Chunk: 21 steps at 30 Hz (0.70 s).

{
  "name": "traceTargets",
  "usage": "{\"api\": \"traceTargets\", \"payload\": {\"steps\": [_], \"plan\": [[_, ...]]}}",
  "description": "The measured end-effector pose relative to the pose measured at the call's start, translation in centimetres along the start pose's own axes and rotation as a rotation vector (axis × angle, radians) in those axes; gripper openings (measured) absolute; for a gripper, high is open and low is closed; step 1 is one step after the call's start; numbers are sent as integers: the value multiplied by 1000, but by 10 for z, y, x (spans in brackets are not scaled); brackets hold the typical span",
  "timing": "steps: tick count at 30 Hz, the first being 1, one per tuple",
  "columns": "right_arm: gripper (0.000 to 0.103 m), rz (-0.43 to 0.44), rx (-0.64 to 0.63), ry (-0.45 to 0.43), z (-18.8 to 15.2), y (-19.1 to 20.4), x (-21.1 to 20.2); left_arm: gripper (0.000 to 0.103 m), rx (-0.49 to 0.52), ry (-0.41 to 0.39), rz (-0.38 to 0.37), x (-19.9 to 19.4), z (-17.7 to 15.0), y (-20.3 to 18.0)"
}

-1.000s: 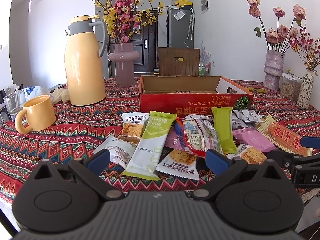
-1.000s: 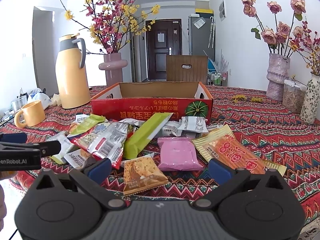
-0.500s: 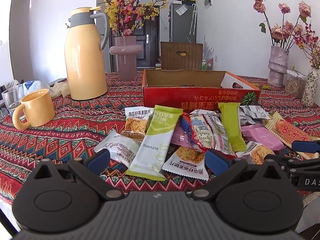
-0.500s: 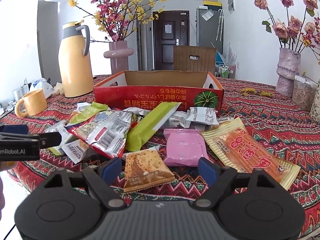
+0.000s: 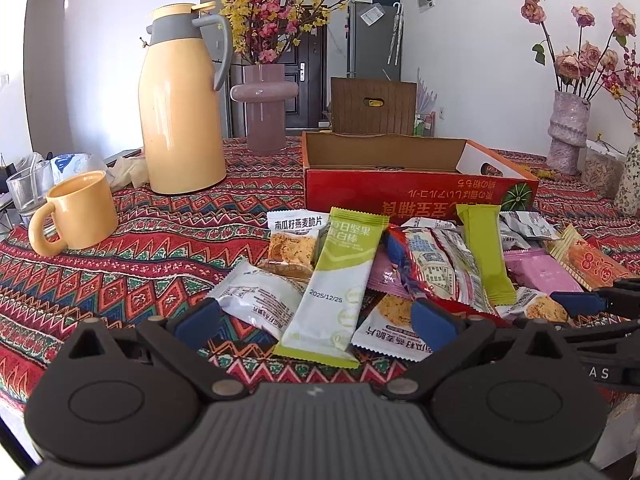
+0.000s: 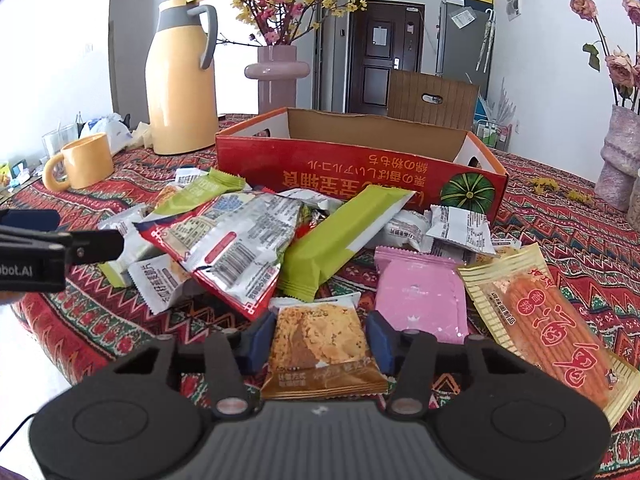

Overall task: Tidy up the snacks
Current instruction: 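Grasp the green-and-white snack bar with the left gripper while the right grasps a cracker packet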

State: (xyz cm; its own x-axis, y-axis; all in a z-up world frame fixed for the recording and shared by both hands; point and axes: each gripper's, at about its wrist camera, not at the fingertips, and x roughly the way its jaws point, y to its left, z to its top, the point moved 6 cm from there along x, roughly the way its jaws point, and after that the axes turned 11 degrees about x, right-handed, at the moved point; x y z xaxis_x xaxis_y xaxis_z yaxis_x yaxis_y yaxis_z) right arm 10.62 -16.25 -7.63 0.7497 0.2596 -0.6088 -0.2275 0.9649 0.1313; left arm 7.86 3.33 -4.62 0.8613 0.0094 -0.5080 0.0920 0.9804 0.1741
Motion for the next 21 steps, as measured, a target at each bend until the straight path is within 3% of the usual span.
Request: {"api": "traceTargets", "payload": {"steps": [10, 21], "plan": [[42, 14, 10, -1, 3, -5, -4, 103, -3, 16, 34, 8, 2, 15], [39, 5, 80, -77, 19, -21, -19, 103, 17, 48, 101, 33, 15, 41]]}}
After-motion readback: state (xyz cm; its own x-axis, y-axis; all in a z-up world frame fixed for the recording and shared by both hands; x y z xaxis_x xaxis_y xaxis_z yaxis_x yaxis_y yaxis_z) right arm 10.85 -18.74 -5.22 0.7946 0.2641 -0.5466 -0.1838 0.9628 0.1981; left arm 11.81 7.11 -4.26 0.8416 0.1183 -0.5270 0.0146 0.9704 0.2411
